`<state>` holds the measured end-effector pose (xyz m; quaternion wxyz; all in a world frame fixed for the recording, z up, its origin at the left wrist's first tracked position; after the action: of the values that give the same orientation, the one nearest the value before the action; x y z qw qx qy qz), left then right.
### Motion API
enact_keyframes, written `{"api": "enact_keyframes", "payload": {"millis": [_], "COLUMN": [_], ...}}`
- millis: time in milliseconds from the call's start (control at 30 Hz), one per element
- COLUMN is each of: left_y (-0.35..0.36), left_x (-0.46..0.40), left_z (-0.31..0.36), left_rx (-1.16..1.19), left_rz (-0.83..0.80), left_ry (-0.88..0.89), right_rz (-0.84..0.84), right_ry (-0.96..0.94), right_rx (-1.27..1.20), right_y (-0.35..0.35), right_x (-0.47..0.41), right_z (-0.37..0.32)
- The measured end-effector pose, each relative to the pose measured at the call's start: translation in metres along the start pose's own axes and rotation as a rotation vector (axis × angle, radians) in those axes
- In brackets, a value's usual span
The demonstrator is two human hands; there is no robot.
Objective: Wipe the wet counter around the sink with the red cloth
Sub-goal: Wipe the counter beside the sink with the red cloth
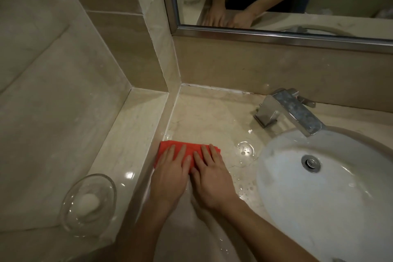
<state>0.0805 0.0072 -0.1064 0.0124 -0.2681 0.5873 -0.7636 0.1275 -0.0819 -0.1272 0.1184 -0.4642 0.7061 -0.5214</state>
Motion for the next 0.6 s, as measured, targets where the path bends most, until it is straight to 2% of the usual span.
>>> {"api": "enact_keyframes", "payload": {"millis": [100, 300, 467, 600], "left_y": [-0.002, -0.009, 0.005, 0.035], "left_x": [-0.023, -0.062, -0.031, 0.024], "left_z": [-0.011, -0.019, -0.016, -0.021], "left_rx": [0.177, 0.144, 0.080, 0.179], "left_rz": [-0.112, -0.115, -0.119, -0.089], "left_ry": [-0.093, -0.154, -0.199, -0.247], "right_rz": [-0.060, -0.094, -0.084, -0.088], "right_ry": [-0.017, 0.023, -0.022, -0.081], "right_rx": [-0.005, 0.019, 0.019, -0.005], "right_y": [-0.008, -0.024, -0.014, 0.010], "right_x": [-0.020, -0.060, -0.036, 0.005], "right_z": [0.006, 0.017, 0.010, -0.003]}}
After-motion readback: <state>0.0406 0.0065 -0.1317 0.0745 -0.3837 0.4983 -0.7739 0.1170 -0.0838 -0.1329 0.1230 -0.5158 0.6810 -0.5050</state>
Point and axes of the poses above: each hand's wrist, its own x-axis away from the middle knuckle, its own y-axis out of the palm, z = x × y, the point moved 9 cm from there along -x, towards the middle knuckle, and after that the axes turned 15 degrees about -z, right-handed, at the moved point
